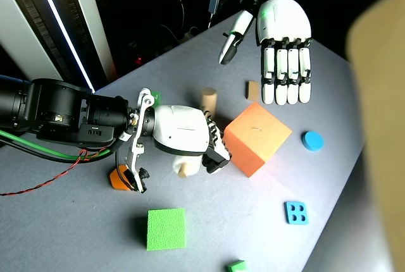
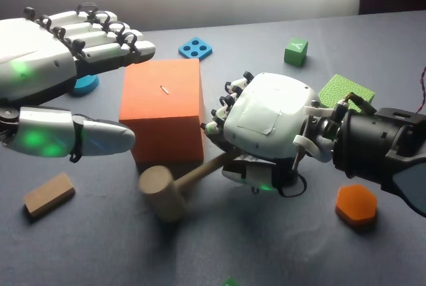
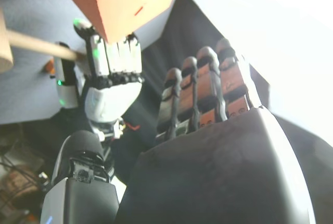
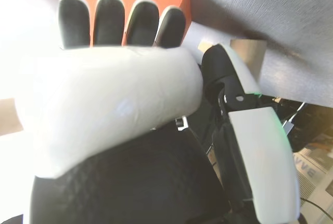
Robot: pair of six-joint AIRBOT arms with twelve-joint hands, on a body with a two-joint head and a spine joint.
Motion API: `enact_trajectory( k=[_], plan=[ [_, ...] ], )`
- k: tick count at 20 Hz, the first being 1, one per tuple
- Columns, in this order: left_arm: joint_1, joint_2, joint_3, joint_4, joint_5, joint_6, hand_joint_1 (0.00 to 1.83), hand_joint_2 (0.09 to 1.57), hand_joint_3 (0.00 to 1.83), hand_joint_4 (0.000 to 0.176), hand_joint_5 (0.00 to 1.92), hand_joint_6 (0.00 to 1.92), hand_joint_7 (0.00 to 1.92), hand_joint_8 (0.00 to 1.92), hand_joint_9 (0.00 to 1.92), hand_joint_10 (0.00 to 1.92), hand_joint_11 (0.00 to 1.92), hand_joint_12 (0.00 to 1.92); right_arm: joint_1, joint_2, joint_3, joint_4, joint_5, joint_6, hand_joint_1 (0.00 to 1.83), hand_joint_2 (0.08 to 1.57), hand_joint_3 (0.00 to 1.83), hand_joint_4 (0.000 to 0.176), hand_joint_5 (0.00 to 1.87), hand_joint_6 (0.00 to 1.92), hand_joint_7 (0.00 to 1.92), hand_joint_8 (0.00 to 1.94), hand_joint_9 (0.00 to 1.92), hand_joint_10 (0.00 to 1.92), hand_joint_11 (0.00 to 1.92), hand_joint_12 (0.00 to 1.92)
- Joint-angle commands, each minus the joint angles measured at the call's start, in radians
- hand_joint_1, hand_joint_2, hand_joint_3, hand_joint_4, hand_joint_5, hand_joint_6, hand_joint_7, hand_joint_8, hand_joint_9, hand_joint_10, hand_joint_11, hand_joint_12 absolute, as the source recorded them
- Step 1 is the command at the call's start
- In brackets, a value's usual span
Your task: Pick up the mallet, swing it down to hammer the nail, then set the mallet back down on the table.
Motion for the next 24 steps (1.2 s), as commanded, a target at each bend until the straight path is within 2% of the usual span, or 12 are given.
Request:
enact_trajectory(
  k=[1,2,4,7,11,14,16,17,18,22,23,24],
  plan=[
    [-0.015,0.013,-0.004,-0.024,-0.092,-0.005,0.0,1.15,0.0,0.0,0.11,0.0,0.11,0.0,0.1,0.01,0.03,0.13,0.001,0.0,-0.002,-0.036,-0.113,-0.007,0.43,1.28,0.0,0.0,0.8,0.52,0.88,0.59,0.78,0.68,0.51,1.03],
    [-0.017,0.018,-0.01,-0.021,-0.088,-0.005,0.0,1.16,0.0,0.0,0.11,0.0,0.11,0.0,0.1,0.01,0.04,0.13,0.001,0.0,-0.002,-0.038,-0.113,-0.007,0.41,1.28,0.0,0.0,0.86,0.33,0.95,0.39,0.84,0.52,0.49,1.02],
    [-0.016,0.024,-0.021,-0.02,-0.086,-0.005,0.0,1.15,0.0,0.0,0.11,0.0,0.12,0.0,0.11,0.01,0.04,0.13,0.001,0.001,-0.002,-0.053,-0.113,-0.007,0.41,1.25,0.0,0.0,0.88,0.09,0.99,0.1,0.91,0.24,0.46,1.0],
    [-0.016,0.024,-0.023,0.008,-0.086,-0.039,0.0,1.14,0.0,0.0,0.11,0.0,0.12,0.0,0.11,0.01,0.05,0.14,0.004,0.014,-0.008,-0.055,-0.124,-0.006,0.38,1.24,0.0,0.0,0.82,0.0,0.93,0.0,0.86,0.05,0.36,1.05],
    [-0.016,0.024,-0.021,0.024,-0.085,-0.066,0.0,1.14,0.0,0.0,0.14,0.01,0.15,0.01,0.14,0.01,0.07,0.15,0.04,0.06,-0.038,-0.055,-0.123,0.046,0.38,1.21,0.0,0.0,0.7,0.0,0.77,0.0,0.72,0.0,0.18,1.11],
    [-0.016,0.024,-0.022,0.024,-0.084,-0.066,0.0,1.14,0.0,0.0,0.14,0.01,0.15,0.01,0.14,0.01,0.07,0.15,0.096,0.142,-0.104,-0.055,-0.113,0.117,0.36,1.18,0.0,0.0,0.58,0.0,0.62,0.0,0.56,0.0,0.06,1.11],
    [-0.016,0.024,-0.025,0.024,-0.084,-0.066,0.0,1.14,0.0,0.0,0.15,0.01,0.15,0.01,0.14,0.01,0.07,0.15,0.133,0.218,-0.162,-0.054,-0.054,0.157,0.3,1.18,0.0,0.0,0.49,0.0,0.52,0.0,0.47,0.0,0.01,1.03],
    [-0.016,0.024,-0.026,0.024,-0.084,-0.066,0.0,1.15,0.0,0.0,0.15,0.01,0.15,0.01,0.14,0.01,0.07,0.15,0.148,0.253,-0.194,-0.043,-0.014,0.157,0.2,1.18,0.0,0.0,0.43,0.01,0.48,0.0,0.43,0.0,0.0,1.01],
    [-0.016,0.024,-0.027,0.024,-0.084,-0.066,0.0,1.15,0.0,0.0,0.14,0.0,0.15,0.01,0.14,0.01,0.06,0.15,0.162,0.294,-0.229,-0.016,0.023,0.157,0.14,1.18,0.0,0.0,0.45,0.01,0.48,0.0,0.44,0.0,0.0,1.01],
    [-0.019,0.024,-0.035,0.024,-0.069,-0.066,0.0,1.16,0.0,0.0,0.17,0.0,0.24,0.01,0.25,0.02,0.16,0.17,0.226,0.411,-0.303,0.139,0.161,0.158,0.25,1.18,0.0,0.0,0.56,0.02,0.62,0.02,0.58,0.05,0.02,1.15],
    [-0.019,0.024,-0.036,0.024,-0.068,-0.066,0.0,1.17,0.0,0.0,0.21,0.0,0.31,0.01,0.31,0.01,0.2,0.17,0.241,0.429,-0.307,0.22,0.19,0.158,0.29,1.17,0.0,0.0,0.58,0.03,0.64,0.03,0.61,0.05,0.05,1.17],
    [-0.019,0.024,-0.038,0.024,-0.068,-0.066,0.0,1.19,0.0,0.0,0.41,0.01,0.56,0.03,0.54,0.04,0.35,0.21,0.255,0.445,-0.31,0.274,0.219,0.158,0.3,1.18,0.0,0.0,0.63,0.04,0.71,0.06,0.67,0.08,0.11,1.2]
  ],
)
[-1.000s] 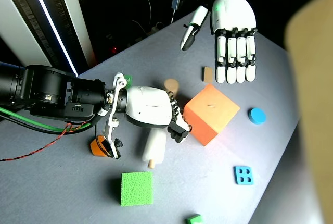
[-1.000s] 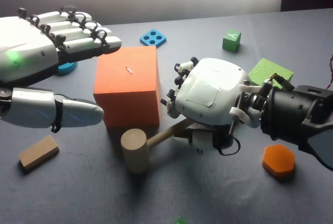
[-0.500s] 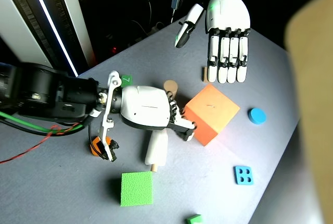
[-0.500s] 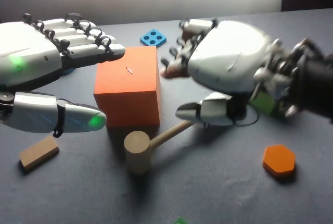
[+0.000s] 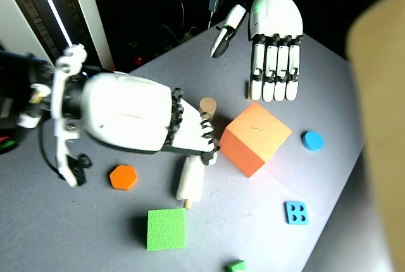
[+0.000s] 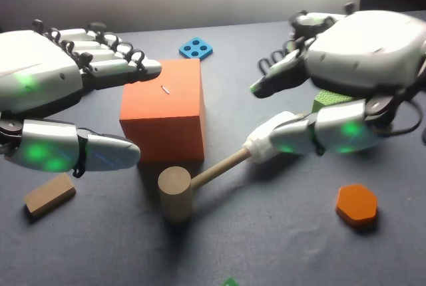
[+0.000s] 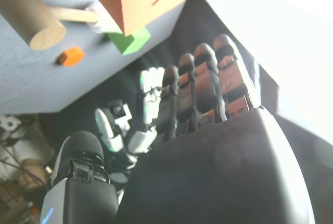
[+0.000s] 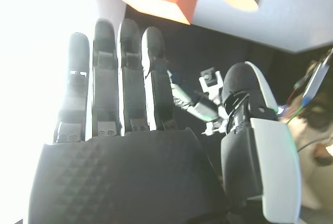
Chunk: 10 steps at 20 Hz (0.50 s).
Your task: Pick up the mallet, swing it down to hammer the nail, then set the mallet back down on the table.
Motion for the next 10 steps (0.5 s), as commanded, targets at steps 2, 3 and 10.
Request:
enact_trajectory(
  k=[2,3,10],
  plan=[
    [-0.018,0.009,-0.001,-0.029,-0.09,0.0,0.0,1.21,0.0,0.0,0.68,0.05,0.79,0.07,0.77,0.09,0.5,0.38,0.029,0.025,-0.016,0.005,-0.033,-0.04,0.33,1.18,0.0,0.0,0.62,0.03,0.45,0.76,0.4,1.0,0.22,1.42],
    [-0.018,0.009,-0.003,-0.029,-0.09,0.002,0.0,1.2,0.02,0.0,0.38,1.11,0.53,1.03,0.55,0.93,0.41,1.04,0.033,0.037,-0.02,0.005,-0.027,-0.048,0.35,1.18,0.0,0.0,0.28,1.05,0.27,1.45,0.27,1.54,0.21,1.73],
    [-0.04,0.009,-0.007,-0.029,-0.082,0.02,0.04,1.19,0.0,0.0,1.28,1.92,1.45,1.92,1.45,1.92,1.32,1.92,-0.01,0.062,-0.038,0.005,-0.014,-0.028,0.17,1.1,0.0,0.0,1.41,1.92,1.54,1.94,1.61,1.92,1.8,1.92]
  ],
)
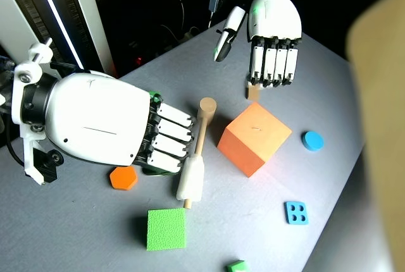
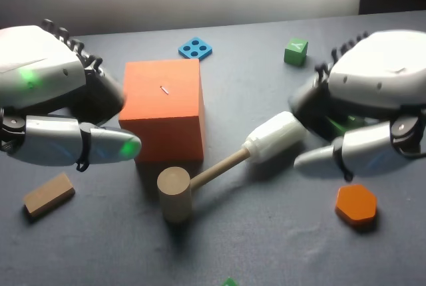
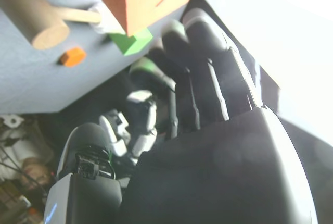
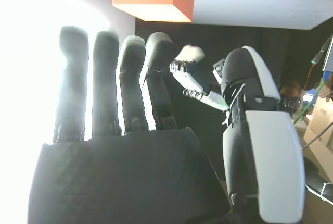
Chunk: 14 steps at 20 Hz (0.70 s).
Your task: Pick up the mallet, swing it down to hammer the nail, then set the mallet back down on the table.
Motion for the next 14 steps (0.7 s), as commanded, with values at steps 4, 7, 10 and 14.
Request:
enact_trajectory(
  k=[4,7,10,14],
  plan=[
    [-0.077,0.009,-0.012,0.025,-0.037,-0.005,0.46,1.47,0.01,0.175,1.18,1.86,1.42,1.9,1.48,1.91,1.48,1.92,0.003,0.01,-0.023,0.001,-0.126,-0.045,0.53,1.25,0.03,0.077,1.65,1.92,1.74,1.94,1.8,1.92,1.92,1.92],
    [-0.105,0.007,-0.028,0.038,-0.008,-0.005,0.95,1.48,0.0,0.176,1.26,1.92,1.45,1.92,1.49,1.92,1.43,1.92,0.004,0.011,-0.027,0.001,-0.132,-0.045,1.06,1.42,0.03,0.169,1.59,1.92,1.74,1.94,1.84,1.92,1.92,1.92],
    [-0.108,-0.001,-0.033,0.038,-0.008,-0.006,0.91,1.45,0.0,0.176,1.34,1.92,1.47,1.92,1.48,1.92,1.41,1.92,0.004,0.011,-0.03,0.001,-0.133,-0.046,0.98,1.45,0.03,0.172,1.6,1.92,1.75,1.94,1.84,1.92,1.92,1.92],
    [-0.097,-0.011,-0.022,0.038,-0.036,-0.022,0.84,1.45,0.0,0.172,1.26,1.92,1.41,1.92,1.39,1.92,1.28,1.92,0.004,0.011,-0.032,0.001,-0.137,-0.047,0.93,1.48,0.04,0.162,1.63,1.92,1.74,1.94,1.82,1.92,1.92,1.92]
  ],
)
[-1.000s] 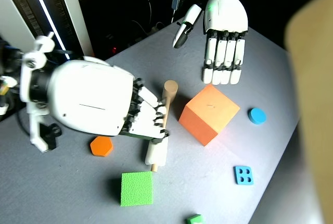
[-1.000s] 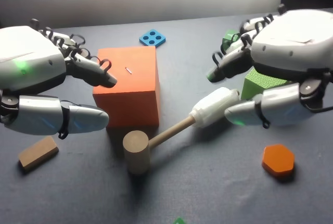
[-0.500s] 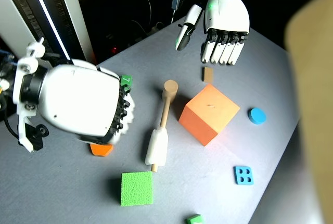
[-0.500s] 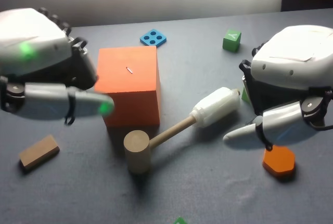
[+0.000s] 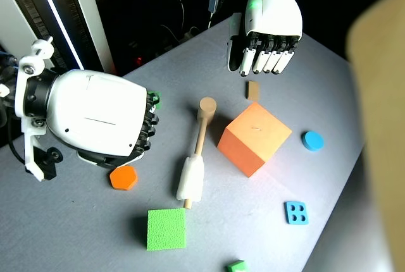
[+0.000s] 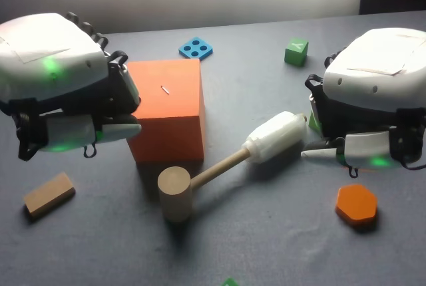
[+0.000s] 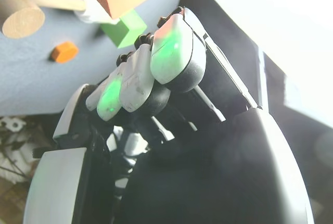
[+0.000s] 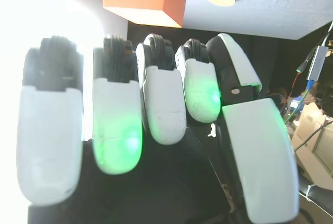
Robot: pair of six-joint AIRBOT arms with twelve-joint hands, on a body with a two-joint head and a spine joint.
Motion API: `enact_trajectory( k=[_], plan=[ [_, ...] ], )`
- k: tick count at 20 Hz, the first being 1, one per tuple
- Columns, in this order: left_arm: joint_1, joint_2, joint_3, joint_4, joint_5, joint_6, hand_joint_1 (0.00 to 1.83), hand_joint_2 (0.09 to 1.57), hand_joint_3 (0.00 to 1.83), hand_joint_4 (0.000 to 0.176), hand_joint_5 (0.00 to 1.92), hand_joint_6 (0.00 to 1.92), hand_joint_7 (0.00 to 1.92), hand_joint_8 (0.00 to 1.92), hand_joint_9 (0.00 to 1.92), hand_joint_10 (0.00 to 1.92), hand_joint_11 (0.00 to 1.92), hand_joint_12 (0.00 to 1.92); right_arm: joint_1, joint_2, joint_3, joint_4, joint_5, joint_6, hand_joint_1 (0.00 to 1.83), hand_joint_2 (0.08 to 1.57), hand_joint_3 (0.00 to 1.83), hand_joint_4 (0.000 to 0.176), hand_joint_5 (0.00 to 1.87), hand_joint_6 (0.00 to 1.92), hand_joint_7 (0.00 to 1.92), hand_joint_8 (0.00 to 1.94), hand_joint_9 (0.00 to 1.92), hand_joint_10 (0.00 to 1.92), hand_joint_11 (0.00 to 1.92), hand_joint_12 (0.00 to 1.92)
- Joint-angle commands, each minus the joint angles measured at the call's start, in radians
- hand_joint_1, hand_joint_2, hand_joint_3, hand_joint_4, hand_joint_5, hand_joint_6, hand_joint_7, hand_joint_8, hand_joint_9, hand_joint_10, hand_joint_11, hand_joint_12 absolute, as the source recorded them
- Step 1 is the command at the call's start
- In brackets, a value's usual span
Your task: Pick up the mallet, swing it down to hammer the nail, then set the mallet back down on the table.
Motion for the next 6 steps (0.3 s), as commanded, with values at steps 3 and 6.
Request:
enact_trajectory(
  k=[3,6],
  plan=[
    [-0.003,0.005,0.011,-0.028,-0.11,-0.012,0.83,1.46,0.0,0.174,1.35,1.92,1.46,1.92,1.45,1.92,1.34,1.92,-0.003,0.005,-0.005,-0.003,-0.104,-0.015,0.95,1.46,0.03,0.145,1.62,1.92,1.73,1.94,1.82,1.92,1.92,1.92],
    [-0.002,0.005,0.007,-0.028,-0.11,-0.016,0.86,1.46,0.0,0.176,1.35,1.92,1.44,1.92,1.44,1.92,1.29,1.92,-0.008,0.006,-0.007,-0.003,-0.141,-0.041,0.94,1.46,0.02,0.144,1.63,1.92,1.73,1.94,1.82,1.92,1.92,1.92]
  ],
)
